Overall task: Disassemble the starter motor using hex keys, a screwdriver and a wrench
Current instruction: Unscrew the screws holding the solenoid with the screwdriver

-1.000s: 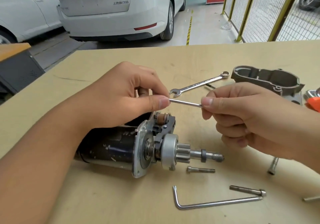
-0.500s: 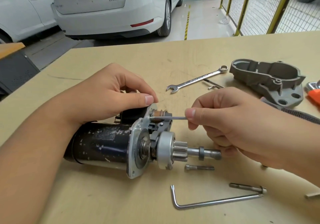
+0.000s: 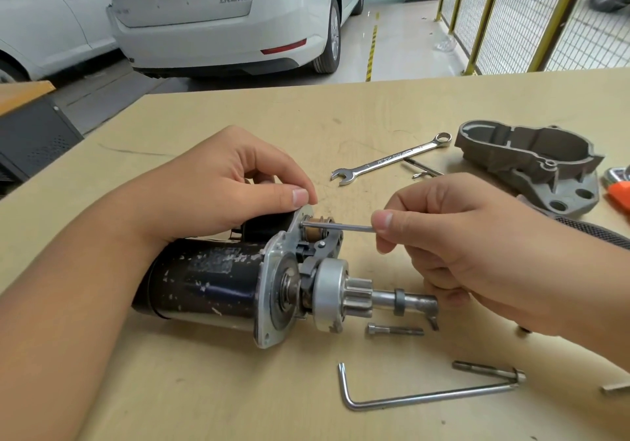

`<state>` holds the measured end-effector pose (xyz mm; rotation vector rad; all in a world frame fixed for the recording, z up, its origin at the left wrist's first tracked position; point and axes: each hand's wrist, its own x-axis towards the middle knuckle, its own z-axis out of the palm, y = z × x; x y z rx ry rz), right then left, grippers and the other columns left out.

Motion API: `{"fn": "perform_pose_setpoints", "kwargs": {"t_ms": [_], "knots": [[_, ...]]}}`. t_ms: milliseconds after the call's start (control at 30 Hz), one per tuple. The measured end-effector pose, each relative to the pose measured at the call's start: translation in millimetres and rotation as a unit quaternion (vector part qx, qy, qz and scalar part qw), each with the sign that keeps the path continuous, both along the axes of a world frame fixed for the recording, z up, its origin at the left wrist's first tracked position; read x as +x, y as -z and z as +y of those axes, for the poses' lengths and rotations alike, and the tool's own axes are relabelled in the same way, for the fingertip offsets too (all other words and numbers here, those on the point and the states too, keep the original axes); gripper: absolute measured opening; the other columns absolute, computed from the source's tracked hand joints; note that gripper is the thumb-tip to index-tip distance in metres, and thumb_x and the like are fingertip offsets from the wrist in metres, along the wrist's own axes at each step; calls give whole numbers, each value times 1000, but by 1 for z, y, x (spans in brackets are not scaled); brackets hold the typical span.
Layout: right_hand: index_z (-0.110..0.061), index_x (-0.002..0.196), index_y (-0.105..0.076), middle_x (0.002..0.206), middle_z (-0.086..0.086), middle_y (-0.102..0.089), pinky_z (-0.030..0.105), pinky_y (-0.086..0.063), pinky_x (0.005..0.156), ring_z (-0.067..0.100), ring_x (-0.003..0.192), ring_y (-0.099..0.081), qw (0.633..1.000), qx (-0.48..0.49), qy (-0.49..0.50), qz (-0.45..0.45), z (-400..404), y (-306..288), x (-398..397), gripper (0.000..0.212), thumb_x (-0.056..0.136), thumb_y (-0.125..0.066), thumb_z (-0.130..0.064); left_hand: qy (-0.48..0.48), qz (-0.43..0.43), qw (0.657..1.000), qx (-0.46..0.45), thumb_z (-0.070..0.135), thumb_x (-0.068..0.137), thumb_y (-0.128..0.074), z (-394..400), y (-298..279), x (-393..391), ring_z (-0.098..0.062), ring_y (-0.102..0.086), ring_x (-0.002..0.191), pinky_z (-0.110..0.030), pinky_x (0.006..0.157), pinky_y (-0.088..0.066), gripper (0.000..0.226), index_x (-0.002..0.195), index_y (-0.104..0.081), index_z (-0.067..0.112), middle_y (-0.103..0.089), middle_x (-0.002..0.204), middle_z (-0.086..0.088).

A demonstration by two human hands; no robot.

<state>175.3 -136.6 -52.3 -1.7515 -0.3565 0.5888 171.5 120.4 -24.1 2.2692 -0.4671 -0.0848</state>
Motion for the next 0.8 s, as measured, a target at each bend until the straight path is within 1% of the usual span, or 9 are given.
{"fn": "perform_pose_setpoints", "kwargs": {"t_ms": [133, 233, 267, 333, 400, 433, 567, 700, 800], "knots": [[-21, 66, -70, 43, -8, -34, 23, -30, 41, 12, 38, -27, 1000, -8, -7, -7, 0, 1, 0, 34, 98, -63, -31, 4, -2, 1000, -1, 53, 79, -70, 1, 1, 1, -54, -61, 85, -62, 72, -52, 28, 93, -84, 33, -72, 90, -27], [-19, 70, -70, 43, -9, -35, 26, -33, 44, 13, 38, -29, 999, -21, -16, -48, -1, 1, 2, 30, 92, -62, -37, 5, 1, 1000, 3, 53, 80, -70, 1, 1, 2, -54, -60, 85, -62, 72, -51, 29, 94, -84, 32, -71, 90, -29], [-19, 72, -70, 43, -10, -36, 28, -33, 45, 13, 39, -30, 997, -30, -21, -74, -1, 1, 3, 29, 91, -61, -39, 6, 1, 1000, 4, 53, 80, -70, 1, 1, 2, -54, -60, 85, -62, 72, -52, 29, 94, -84, 32, -71, 90, -29], [-20, 78, -68, 43, -10, -38, 31, -35, 46, 10, 40, -33, 984, -62, -37, -161, -3, 1, 3, 29, 89, -58, -44, 6, 1, 1000, 7, 54, 80, -69, 1, 2, 2, -54, -61, 87, -63, 75, -52, 29, 94, -84, 33, -71, 91, -28], [-18, 78, -65, 46, -8, -40, 28, -37, 44, 6, 41, -35, 968, -80, -49, -234, -4, 0, 3, 32, 89, -56, -47, 5, -1, 1000, 11, 55, 80, -69, 2, 2, 2, -53, -62, 89, -63, 77, -52, 29, 94, -83, 33, -72, 92, -26], [-18, 77, -63, 46, -8, -41, 25, -36, 43, 6, 41, -36, 965, -76, -48, -245, -5, 0, 3, 33, 90, -55, -48, 5, -2, 1000, 13, 55, 80, -69, 2, 2, 3, -53, -62, 89, -64, 78, -52, 29, 94, -83, 33, -72, 93, -26], [-22, 79, -64, 47, -8, -40, 24, -33, 42, 7, 41, -35, 967, -57, -46, -245, -5, 4, 2, 34, 100, -56, -48, 5, -1, 1000, 15, 55, 81, -69, 2, 2, 3, -53, -62, 90, -64, 79, -52, 29, 95, -83, 34, -71, 93, -28], [-24, 80, -65, 46, -8, -41, 22, -34, 42, 6, 41, -36, 966, -62, -28, -251, -3, 4, 2, 28, 89, -56, -49, 6, -2, 1000, 16, 55, 81, -68, 2, 3, 3, -52, -63, 90, -64, 80, -52, 29, 95, -83, 34, -72, 93, -27], [-26, 80, -67, 45, -8, -39, 24, -32, 43, 7, 41, -34, 969, -55, -27, -238, -4, 2, 4, 25, 88, -56, -47, 8, -1, 1000, 15, 55, 81, -68, 3, 3, 3, -53, -62, 88, -64, 78, -52, 29, 96, -83, 34, -71, 91, -28]]}}
